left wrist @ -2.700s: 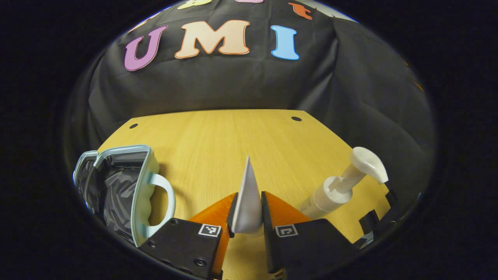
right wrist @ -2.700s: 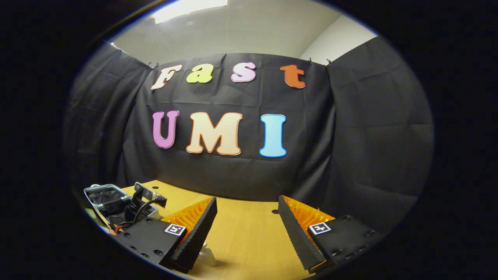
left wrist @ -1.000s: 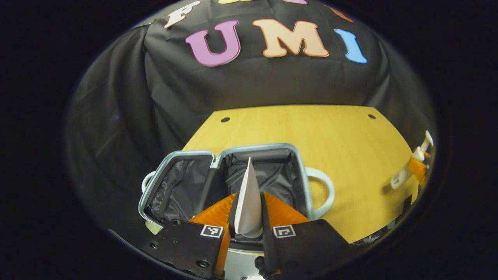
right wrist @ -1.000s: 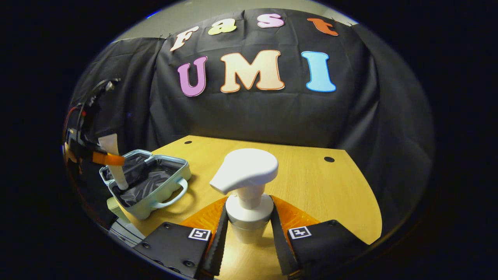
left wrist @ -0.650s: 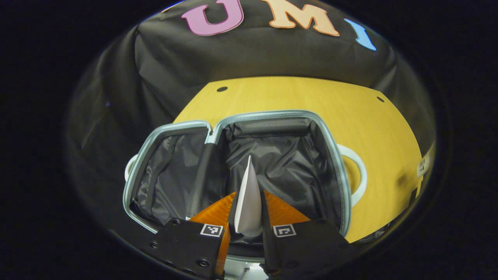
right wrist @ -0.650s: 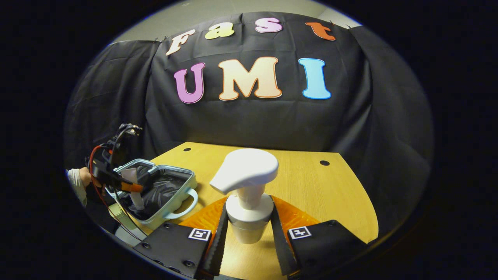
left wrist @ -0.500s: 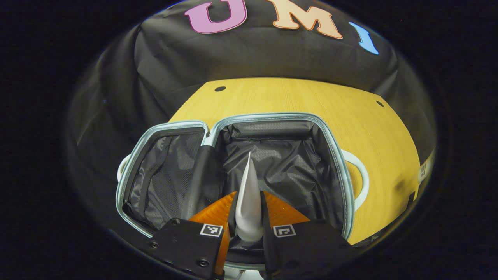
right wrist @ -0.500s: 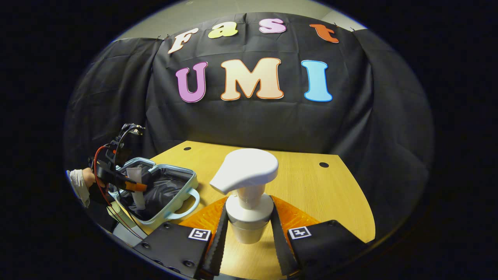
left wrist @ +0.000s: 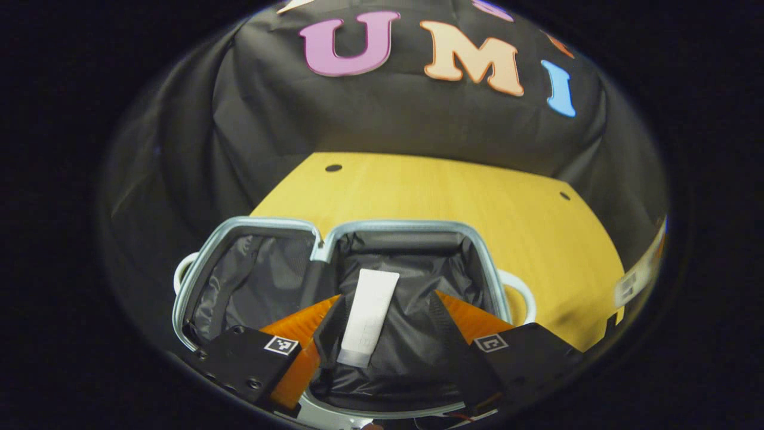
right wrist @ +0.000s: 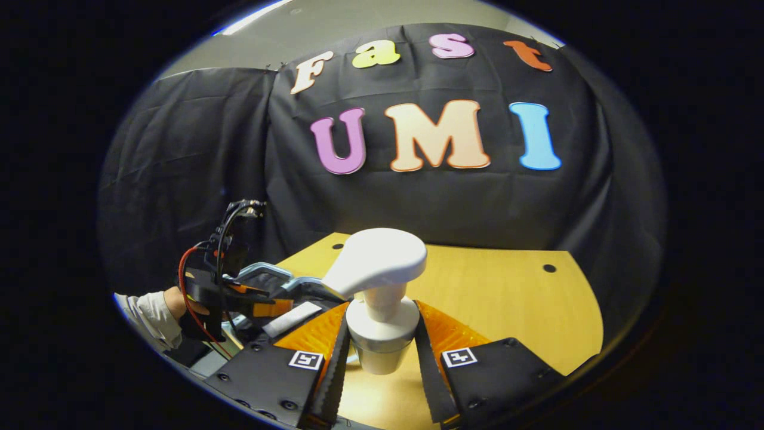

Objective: First open the suitcase, pack the skin care products into it, and then close the suitcase.

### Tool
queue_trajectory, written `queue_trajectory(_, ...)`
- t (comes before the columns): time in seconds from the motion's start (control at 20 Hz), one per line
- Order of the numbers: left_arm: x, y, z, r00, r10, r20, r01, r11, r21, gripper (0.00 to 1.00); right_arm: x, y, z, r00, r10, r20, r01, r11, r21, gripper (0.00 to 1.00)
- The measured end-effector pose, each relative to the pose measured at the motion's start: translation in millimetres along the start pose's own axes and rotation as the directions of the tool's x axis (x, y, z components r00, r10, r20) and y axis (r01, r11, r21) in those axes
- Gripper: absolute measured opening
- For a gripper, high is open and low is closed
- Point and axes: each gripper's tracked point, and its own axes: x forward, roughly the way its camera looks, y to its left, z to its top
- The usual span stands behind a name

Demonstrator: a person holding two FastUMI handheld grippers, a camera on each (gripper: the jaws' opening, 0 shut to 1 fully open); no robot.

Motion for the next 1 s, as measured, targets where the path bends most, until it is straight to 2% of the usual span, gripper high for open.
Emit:
queue_trajectory(0.1, -18.4, 20.6, 17.4, 0.999, 0.000, 0.052, 0.002, 1.000, -0.029, 0.91, 17.7, 34.1, -4.7, 0.998, 0.059, -0.022, -0.059, 0.998, -0.007, 0.57)
queue_trajectory(0.25, -40.0, 73.9, 34.9, 0.992, 0.061, 0.109, -0.055, 0.997, -0.056, 0.91, 44.7, 77.1, -24.8, 0.988, 0.126, -0.084, -0.126, 0.992, 0.009, 0.57)
queue_trajectory(0.4, -52.2, 131.1, 36.3, 0.983, 0.130, 0.127, -0.119, 0.989, -0.091, 0.91, 69.8, 106.7, -57.5, 0.974, 0.158, -0.164, -0.153, 0.987, 0.042, 0.58)
queue_trajectory(0.5, -52.2, 166.0, 34.4, 0.979, 0.164, 0.122, -0.149, 0.981, -0.121, 0.88, 87.0, 119.3, -84.0, 0.962, 0.153, -0.226, -0.144, 0.988, 0.057, 0.56)
queue_trajectory(0.7, -44.2, 223.4, 20.3, 0.976, 0.202, 0.082, -0.189, 0.971, -0.143, 0.91, 111.9, 136.9, -130.7, 0.937, 0.131, -0.322, -0.093, 0.987, 0.131, 0.58)
queue_trajectory(0.9, -32.9, 266.6, 7.2, 0.979, 0.201, 0.035, -0.193, 0.967, -0.164, 0.91, 126.1, 142.5, -158.4, 0.923, 0.076, -0.376, -0.016, 0.987, 0.158, 0.58)
queue_trajectory(1.0, -29.1, 289.0, -0.6, 0.978, 0.208, 0.013, -0.202, 0.960, -0.195, 0.91, 134.8, 142.8, -159.2, 0.924, 0.062, -0.377, 0.009, 0.983, 0.183, 0.57)
